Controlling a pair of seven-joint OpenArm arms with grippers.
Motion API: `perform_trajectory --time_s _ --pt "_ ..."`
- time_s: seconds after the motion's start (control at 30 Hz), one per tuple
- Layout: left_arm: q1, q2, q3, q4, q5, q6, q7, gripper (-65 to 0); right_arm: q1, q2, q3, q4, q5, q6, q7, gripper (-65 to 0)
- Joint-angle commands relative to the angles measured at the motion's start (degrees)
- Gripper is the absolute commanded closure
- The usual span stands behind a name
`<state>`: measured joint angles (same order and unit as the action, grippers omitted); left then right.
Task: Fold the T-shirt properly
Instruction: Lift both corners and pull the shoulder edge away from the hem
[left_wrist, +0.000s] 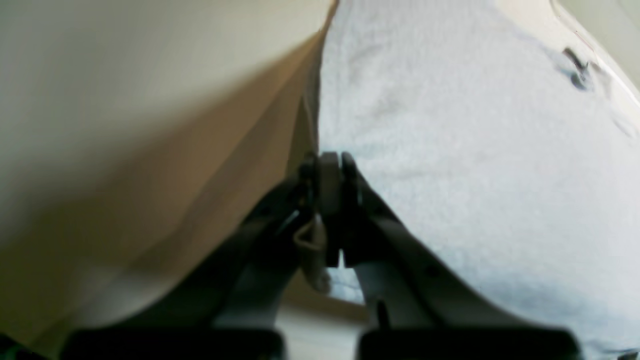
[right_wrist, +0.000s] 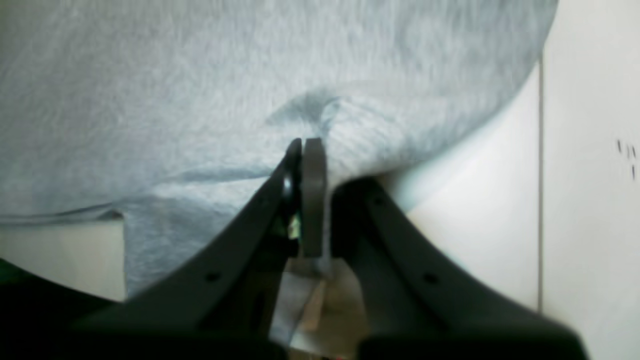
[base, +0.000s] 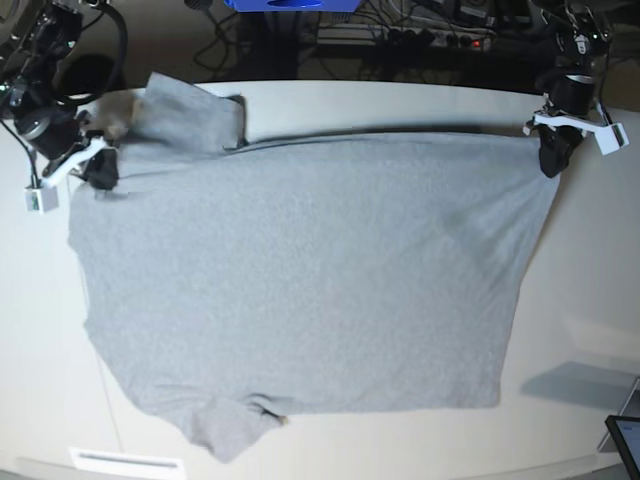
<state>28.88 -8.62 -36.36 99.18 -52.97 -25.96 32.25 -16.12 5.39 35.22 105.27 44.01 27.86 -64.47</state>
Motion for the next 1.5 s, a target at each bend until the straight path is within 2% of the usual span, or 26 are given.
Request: perform_trajectory --time_s 0.0,0.13,0.23,0.43,0.57,0.67,0.73,0.87,1.03,1.3,1.47 --pt "0.0 -0.9 -1.2 1.0 -1.1 -0.2 -1.3 0.0 1.0 1.3 0.4 1.1 1.0 0.1 0.2 0.0" --pt "-2.3 -0.6 -3.2 0.7 -0.9 -0.2 3.7 0.0 4.5 1.6 0.5 1.1 1.0 0.1 -2.5 0.0" --pt "-2.9 0.4 -4.9 1.1 -0.9 -0.2 4.9 0.0 6.5 1.6 0.5 1.1 0.8 0.1 -4.3 0.0" --pt "-4.6 0.5 -5.5 1.4 -0.9 -0.1 5.0 0.0 9.0 1.6 0.5 1.1 0.6 0.1 -5.7 0.0" --pt "-6.6 0.5 -5.5 1.0 -0.8 1.7 5.0 0.0 10.7 1.6 0.5 1.0 0.6 0.0 -5.7 0.0" --pt "-7.4 0.5 -5.6 0.6 -0.8 1.9 5.0 0.0 12.0 1.6 0.5 0.9 0.5 0.0 -6.8 0.0" --pt "-8.8 0.5 -5.6 0.6 -0.8 3.1 5.0 0.0 13.0 1.6 0.4 0.8 0.5 -0.1 -7.0 0.0" --pt "-10.8 0.2 -5.5 0.6 -0.8 5.4 4.9 0.0 14.7 1.6 0.1 0.6 0.5 -2.4 -7.0 0.0" --pt "-13.6 0.2 -5.3 -2.1 -0.7 7.2 5.0 0.0 16.3 1.6 -0.1 -3.6 0.5 -2.5 -6.8 0.0" --pt "-17.5 0.1 -5.4 -6.9 -0.6 7.4 4.8 0.0 18.5 2.7 -0.1 -5.5 0.5 -2.5 -6.6 0.0" --pt "-19.6 0.2 -5.3 -7.5 2.3 7.4 4.9 0.0 20.6 2.7 -0.2 -8.9 0.4 -2.5 -6.7 0.0"
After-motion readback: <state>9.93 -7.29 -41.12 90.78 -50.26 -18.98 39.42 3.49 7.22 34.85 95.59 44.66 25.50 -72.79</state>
